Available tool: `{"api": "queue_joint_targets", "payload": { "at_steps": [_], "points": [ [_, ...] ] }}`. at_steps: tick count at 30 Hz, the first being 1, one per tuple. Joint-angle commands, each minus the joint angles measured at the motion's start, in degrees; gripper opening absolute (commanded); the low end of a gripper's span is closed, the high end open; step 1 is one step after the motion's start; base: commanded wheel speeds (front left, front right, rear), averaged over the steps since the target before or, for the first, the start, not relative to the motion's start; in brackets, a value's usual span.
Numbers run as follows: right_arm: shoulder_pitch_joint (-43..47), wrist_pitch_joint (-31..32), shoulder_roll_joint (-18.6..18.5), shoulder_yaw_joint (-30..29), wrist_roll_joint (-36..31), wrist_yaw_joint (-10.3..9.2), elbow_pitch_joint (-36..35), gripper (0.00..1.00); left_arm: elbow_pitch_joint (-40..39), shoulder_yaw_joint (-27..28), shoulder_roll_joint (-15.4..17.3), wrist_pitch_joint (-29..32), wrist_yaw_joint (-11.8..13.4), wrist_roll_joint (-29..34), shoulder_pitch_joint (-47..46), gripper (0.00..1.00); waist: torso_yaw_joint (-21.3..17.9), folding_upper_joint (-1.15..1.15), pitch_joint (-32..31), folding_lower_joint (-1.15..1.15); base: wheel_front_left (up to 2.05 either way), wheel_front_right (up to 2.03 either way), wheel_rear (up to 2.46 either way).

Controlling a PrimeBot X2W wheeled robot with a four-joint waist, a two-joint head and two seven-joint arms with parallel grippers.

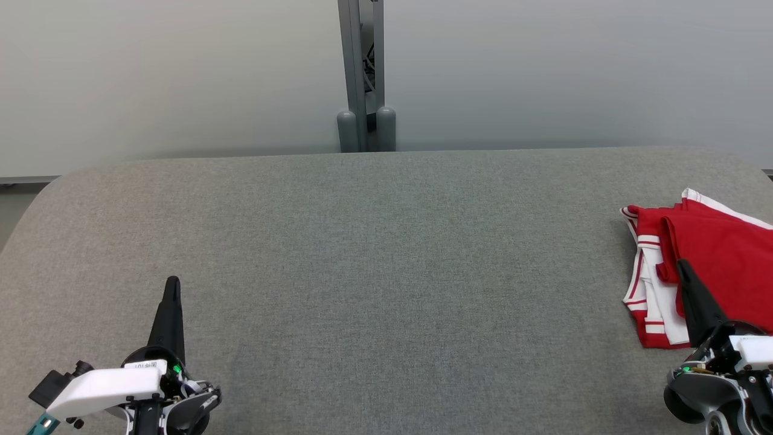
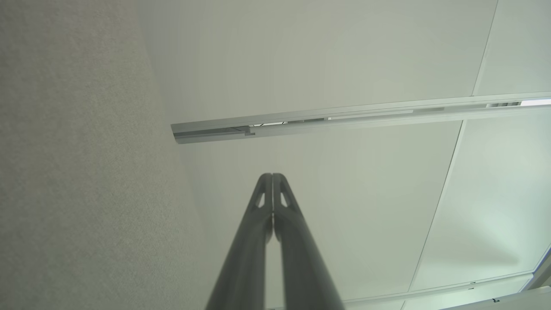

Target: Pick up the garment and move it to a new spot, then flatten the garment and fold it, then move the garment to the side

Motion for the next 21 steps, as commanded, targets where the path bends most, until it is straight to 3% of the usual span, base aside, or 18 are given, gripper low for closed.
{"api": "queue_joint_targets", "payload": {
  "at_steps": [1, 21],
  "points": [
    [-0.3, 0.3, -0.1, -0.2, -0.2, 0.00, 0.1, 0.00, 0.0, 0.3, 0.2, 0.1, -0.2, 0.0, -0.9, 0.00, 0.0, 0.00, 0.0, 0.00, 0.00, 0.00, 0.00],
    [-0.4, 0.4, 0.0, -0.4, -0.4, 0.00, 0.1, 0.00, 0.0, 0.4, 0.1, 0.2, -0.2, 0.1, -0.9, 0.00, 0.0, 0.00, 0.0, 0.00, 0.00, 0.00, 0.00]
  ]
}}
